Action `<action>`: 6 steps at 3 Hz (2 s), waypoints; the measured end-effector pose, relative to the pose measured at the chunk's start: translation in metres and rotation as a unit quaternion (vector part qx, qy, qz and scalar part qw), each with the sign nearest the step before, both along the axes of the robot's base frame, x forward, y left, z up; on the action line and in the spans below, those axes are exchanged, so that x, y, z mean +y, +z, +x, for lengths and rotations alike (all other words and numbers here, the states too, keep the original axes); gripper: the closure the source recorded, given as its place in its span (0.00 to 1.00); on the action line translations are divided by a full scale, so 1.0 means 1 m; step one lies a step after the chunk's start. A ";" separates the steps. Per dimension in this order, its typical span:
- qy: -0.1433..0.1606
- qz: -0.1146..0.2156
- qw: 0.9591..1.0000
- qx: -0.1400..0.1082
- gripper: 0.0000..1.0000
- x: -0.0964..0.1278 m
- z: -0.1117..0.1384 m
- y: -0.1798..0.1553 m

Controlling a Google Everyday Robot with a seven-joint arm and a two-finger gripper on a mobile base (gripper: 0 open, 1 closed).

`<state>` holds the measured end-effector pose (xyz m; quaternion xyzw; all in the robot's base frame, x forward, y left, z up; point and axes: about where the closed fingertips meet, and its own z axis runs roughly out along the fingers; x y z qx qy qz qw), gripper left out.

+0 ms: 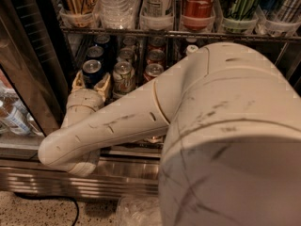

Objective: Pick pepsi can from middle shelf of fridge

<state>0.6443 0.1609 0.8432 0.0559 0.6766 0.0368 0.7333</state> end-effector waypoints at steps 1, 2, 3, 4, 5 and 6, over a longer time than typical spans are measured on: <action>0.000 0.000 1.000 0.000 1.00 0.000 0.000 0.000; -0.007 -0.004 1.000 -0.016 1.00 -0.010 -0.003 0.019; -0.014 -0.014 0.999 -0.038 1.00 -0.023 -0.014 0.044; -0.004 -0.021 0.998 -0.059 1.00 -0.026 -0.032 0.069; 0.038 0.000 0.998 -0.054 1.00 -0.017 -0.065 0.081; 0.092 0.038 0.994 -0.043 1.00 0.000 -0.099 0.088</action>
Offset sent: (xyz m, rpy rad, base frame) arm -0.0080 -0.0208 0.0407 -0.0240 -0.0746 -0.0336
